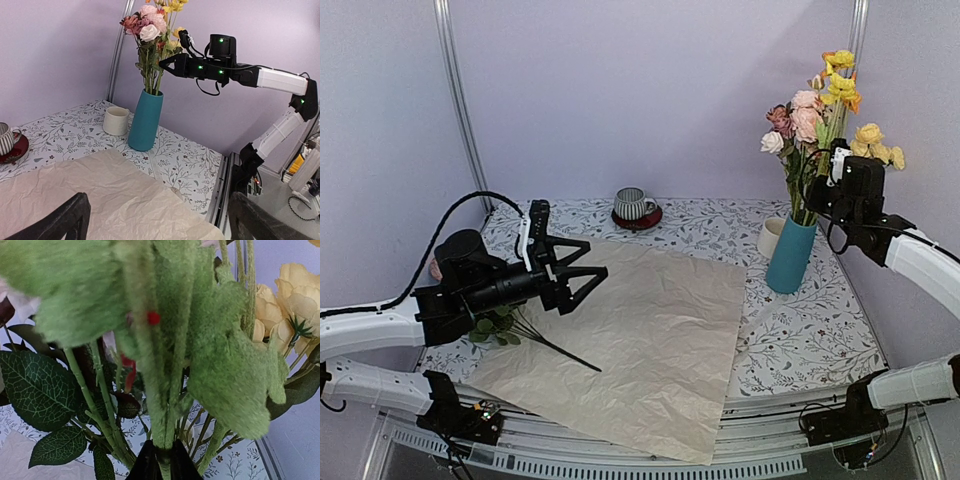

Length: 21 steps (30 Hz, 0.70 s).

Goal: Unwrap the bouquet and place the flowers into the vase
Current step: Place the fake flower in the vase.

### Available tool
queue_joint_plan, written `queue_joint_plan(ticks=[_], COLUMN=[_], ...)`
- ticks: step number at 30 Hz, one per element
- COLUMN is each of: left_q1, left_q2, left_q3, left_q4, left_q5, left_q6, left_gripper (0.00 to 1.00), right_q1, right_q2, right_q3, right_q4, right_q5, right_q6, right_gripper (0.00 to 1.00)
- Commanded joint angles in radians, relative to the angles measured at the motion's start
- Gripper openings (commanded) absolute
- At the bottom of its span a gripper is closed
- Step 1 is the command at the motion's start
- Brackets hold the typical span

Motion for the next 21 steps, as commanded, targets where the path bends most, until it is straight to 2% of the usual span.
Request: queue_joint_plan(ticks=[1, 3, 5, 7, 10, 17, 21], left_q1=[-0.008, -0.009, -0.009, -0.009, -0.008, -0.008, -0.009], left_q2=[-0.006, -0.004, -0.004, -0.004, -0.001, 0.014, 0.017], left_q3=[-0.010, -0.011, -0.011, -0.010, -0.012, -0.011, -0.009], left_q4=[-0.006, -0.007, -0.005, -0.007, -0.005, 0.001, 0.004], left_q5=[-0.003, -0.003, -0.002, -0.005, -0.006, -0.006, -0.005], left_q6=[0.007, 0.006, 0.007, 0.007, 0.007, 0.004, 0.002], left_gripper=[0.98, 0.98, 0.98, 0.98, 0.98, 0.98, 0.98], right_q1=[-0.002, -0.002, -0.002, -0.002, -0.001, -0.001, -0.002], right_q2=[0.001, -0.003, -0.014, -0.035, -0.066, -0.140, -0.211], right_q3=[-0.035, -0.031, -0.023, -0.016, 0.000, 0.055, 0.052], right_q4=[-0.015, -0.021, -0.033, -0.044, -0.076, -0.208, -0.224], right_q5=[-0.040, -0.032, -0.028, -0.030, -0.061, -0.166, -0.263], right_q6=[0.053, 0.052, 0.048, 0.049, 0.044, 0.036, 0.026], right_gripper=[0.20, 0.38, 0.50, 0.54, 0.70, 0.98, 0.99])
